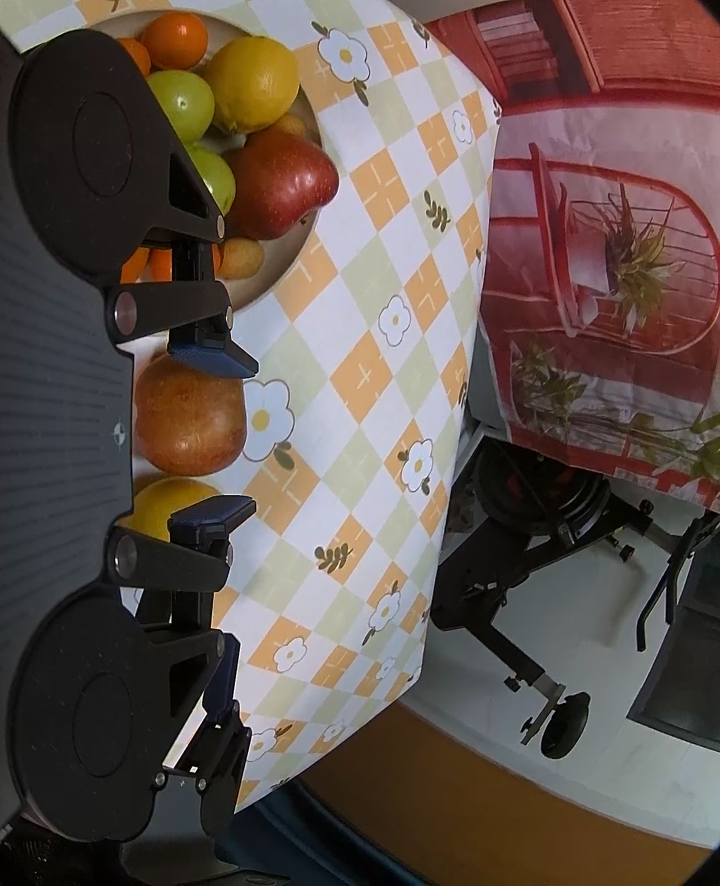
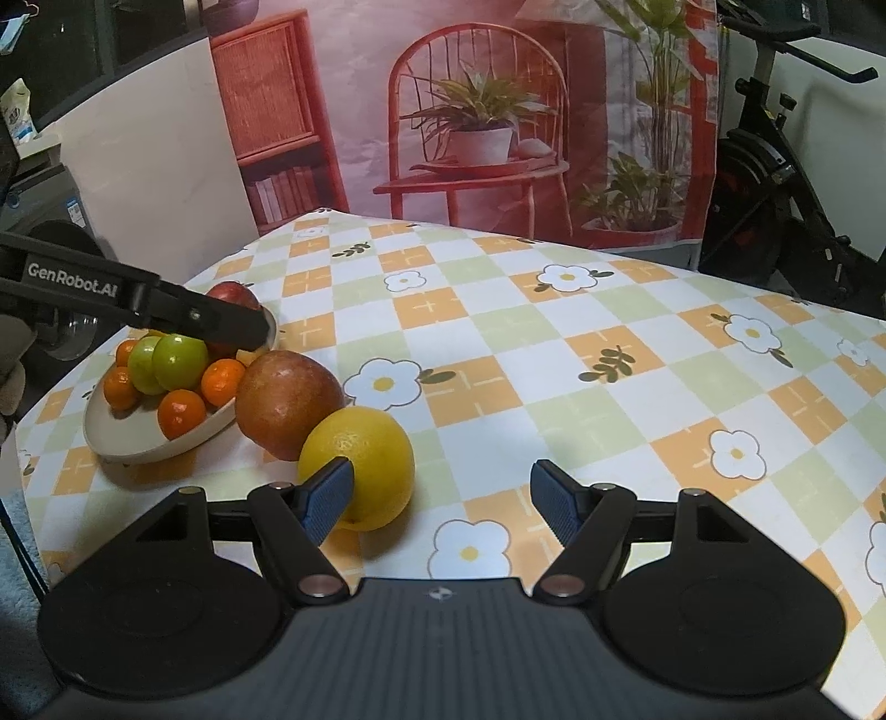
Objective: Organize fruits
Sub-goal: 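Close the left gripper on the yellow lemon while the right gripper approaches it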
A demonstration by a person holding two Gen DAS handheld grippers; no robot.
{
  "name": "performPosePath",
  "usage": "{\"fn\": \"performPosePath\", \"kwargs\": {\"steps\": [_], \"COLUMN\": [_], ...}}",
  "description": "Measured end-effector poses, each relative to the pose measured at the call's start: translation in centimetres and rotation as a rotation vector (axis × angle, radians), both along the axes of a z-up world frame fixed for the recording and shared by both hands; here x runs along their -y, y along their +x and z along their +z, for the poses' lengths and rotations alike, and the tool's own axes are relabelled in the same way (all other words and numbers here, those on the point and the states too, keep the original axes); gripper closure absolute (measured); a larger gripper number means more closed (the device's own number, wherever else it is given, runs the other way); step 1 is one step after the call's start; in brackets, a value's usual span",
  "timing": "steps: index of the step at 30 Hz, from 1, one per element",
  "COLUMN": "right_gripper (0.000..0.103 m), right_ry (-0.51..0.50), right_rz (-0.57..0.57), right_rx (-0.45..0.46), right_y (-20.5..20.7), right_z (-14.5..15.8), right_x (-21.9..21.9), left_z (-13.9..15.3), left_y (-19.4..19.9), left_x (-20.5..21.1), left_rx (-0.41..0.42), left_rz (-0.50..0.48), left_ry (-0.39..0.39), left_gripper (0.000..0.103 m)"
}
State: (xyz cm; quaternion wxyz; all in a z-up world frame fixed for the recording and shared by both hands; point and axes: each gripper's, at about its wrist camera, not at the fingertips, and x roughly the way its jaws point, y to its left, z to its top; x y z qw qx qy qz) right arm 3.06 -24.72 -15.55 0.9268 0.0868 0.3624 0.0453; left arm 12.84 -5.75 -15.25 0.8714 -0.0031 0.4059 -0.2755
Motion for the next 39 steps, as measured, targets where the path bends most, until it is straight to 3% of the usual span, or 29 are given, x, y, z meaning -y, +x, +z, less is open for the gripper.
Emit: {"fn": "performPosePath", "kwargs": {"steps": [14, 25, 28, 29, 39], "right_gripper": [0.032, 0.032, 0.038, 0.045, 0.047], "right_ry": [-0.027, -0.038, -0.040, -0.045, -0.043], "right_rz": [0.014, 0.105, 0.122, 0.129, 0.190], "right_rx": [-0.021, -0.020, -0.033, -0.040, -0.059], "right_y": [-0.4, 1.7, 2.3, 2.5, 0.7], "right_z": [-0.3, -0.4, -0.8, -0.9, -1.1], "right_x": [-0.3, -3.3, -3.7, -3.9, -2.3], "left_z": [-0.7, -0.7, -0.7, -0.7, -0.6], "left_y": [0.1, 0.1, 0.1, 0.1, -0.2], "left_x": [0.3, -0.1, -0.3, -0.3, 0.3], "left_rx": [-0.028, -0.022, -0.023, -0.024, -0.028], "left_rz": [-0.007, 0.006, 0.012, 0.014, -0.007], "left_ry": [-0.011, -0.010, -0.013, -0.014, -0.028], "left_gripper": [0.054, 0.054, 0.054, 0.054, 0.054]}}
